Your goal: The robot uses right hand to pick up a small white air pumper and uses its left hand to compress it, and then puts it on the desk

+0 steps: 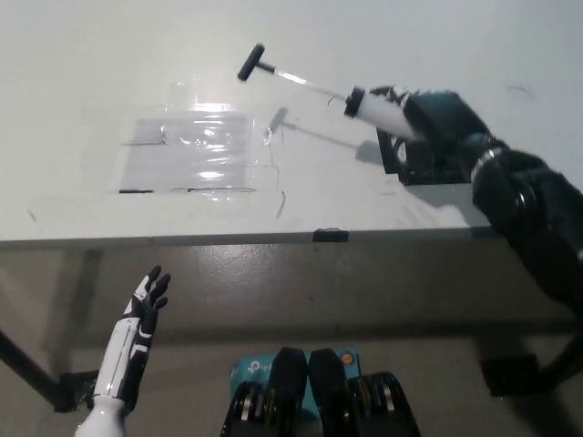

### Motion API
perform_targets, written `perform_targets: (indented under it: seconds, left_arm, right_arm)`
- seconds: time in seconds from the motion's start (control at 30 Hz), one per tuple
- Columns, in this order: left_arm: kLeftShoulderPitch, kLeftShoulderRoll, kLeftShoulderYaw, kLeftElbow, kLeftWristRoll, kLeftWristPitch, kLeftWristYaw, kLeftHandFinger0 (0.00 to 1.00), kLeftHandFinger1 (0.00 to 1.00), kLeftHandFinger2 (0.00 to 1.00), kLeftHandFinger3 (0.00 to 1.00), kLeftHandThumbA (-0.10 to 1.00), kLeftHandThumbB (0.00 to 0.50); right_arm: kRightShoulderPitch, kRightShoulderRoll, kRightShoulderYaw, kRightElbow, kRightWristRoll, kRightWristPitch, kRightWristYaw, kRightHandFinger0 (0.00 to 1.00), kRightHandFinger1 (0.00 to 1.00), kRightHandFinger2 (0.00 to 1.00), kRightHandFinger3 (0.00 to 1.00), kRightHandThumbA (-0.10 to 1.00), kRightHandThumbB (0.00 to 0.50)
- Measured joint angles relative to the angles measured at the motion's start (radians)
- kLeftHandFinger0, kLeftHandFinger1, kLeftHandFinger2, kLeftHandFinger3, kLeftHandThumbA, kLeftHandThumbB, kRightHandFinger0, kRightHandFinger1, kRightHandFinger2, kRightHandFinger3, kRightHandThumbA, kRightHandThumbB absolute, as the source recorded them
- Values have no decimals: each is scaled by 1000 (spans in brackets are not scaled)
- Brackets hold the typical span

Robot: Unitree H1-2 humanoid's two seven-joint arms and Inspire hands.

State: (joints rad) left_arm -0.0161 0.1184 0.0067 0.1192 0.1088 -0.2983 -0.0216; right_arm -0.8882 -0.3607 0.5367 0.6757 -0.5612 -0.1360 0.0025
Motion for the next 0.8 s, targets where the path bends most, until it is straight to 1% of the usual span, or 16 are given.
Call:
perform_targets:
  seconds: [0.1,0.13,0.17,0.2,0.23,0.27,0.3,0.37,0.5,0.57,0.6,0.63,0.7,0.73,0.77,0.8]
  left_arm:
    - [-1,-1,4,-18,-9,3,0,1000,1000,1000,1000,1000,67]
    - [-1,-1,6,-24,-12,4,0,1000,1000,1000,1000,1000,71]
    - [-1,-1,8,-29,-16,5,0,1000,1000,1000,1000,1000,89]
    - [-1,-1,13,-38,-20,6,0,1000,1000,1000,1000,1000,95]
    - [-1,-1,17,-47,-24,8,0,1000,1000,1000,1000,1000,75]
    - [-3,-1,23,-59,-27,11,0,1000,1000,1000,1000,1000,78]
    - [-5,-1,28,-66,-29,12,0,1000,1000,1000,1000,1000,64]
    - [-14,0,39,-83,-37,15,0,1000,1000,1000,1000,1000,70]
    - [-51,1,56,-116,-52,20,0,1000,1000,1000,1000,1000,52]
    - [-79,1,64,-133,-61,24,0,1000,1000,1000,1000,1000,45]
    - [-93,1,69,-141,-64,26,0,1000,1000,1000,1000,1000,39]
    - [-109,2,74,-150,-68,30,0,1000,1000,1000,1000,1000,51]
    - [-141,3,87,-166,-77,38,0,1000,1000,1000,1000,1000,58]
    - [-158,4,93,-178,-84,45,0,1000,1000,1000,1000,1000,66]
    - [-174,4,97,-188,-90,51,0,1000,1000,1000,1000,1000,51]
    - [-192,6,101,-199,-97,58,0,1000,1000,1000,1000,1000,49]
  right_arm:
    - [62,-16,-8,-109,1,9,24,86,528,804,896,-100,151]
    - [75,-19,-10,-133,1,10,30,54,505,774,866,-100,152]
    - [95,-25,-13,-172,2,12,37,50,504,771,865,-100,160]
    - [114,-31,-16,-211,2,13,47,48,504,769,867,-100,162]
    - [133,-37,-17,-245,2,14,54,57,509,770,870,-100,177]
    - [152,-44,-20,-293,2,16,66,60,509,770,869,-100,179]
    - [165,-50,-21,-329,2,18,74,58,500,766,866,-100,180]
    - [194,-64,-24,-410,2,24,93,61,512,784,871,-100,186]
    - [239,-86,-28,-552,3,36,136,79,534,821,857,-100,186]
    - [258,-98,-30,-634,3,45,162,81,527,809,844,-100,192]
    - [264,-104,-31,-671,3,50,175,73,504,788,826,-100,199]
    - [270,-111,-33,-712,4,55,189,51,471,773,797,-100,199]
    - [274,-123,-36,-787,7,65,220,48,440,753,755,-100,203]
    - [275,-127,-41,-828,9,71,238,47,433,750,745,-100,198]
    - [275,-131,-46,-864,10,77,255,31,427,753,750,-100,196]
    - [275,-134,-53,-904,10,84,275,19,424,755,755,-100,191]
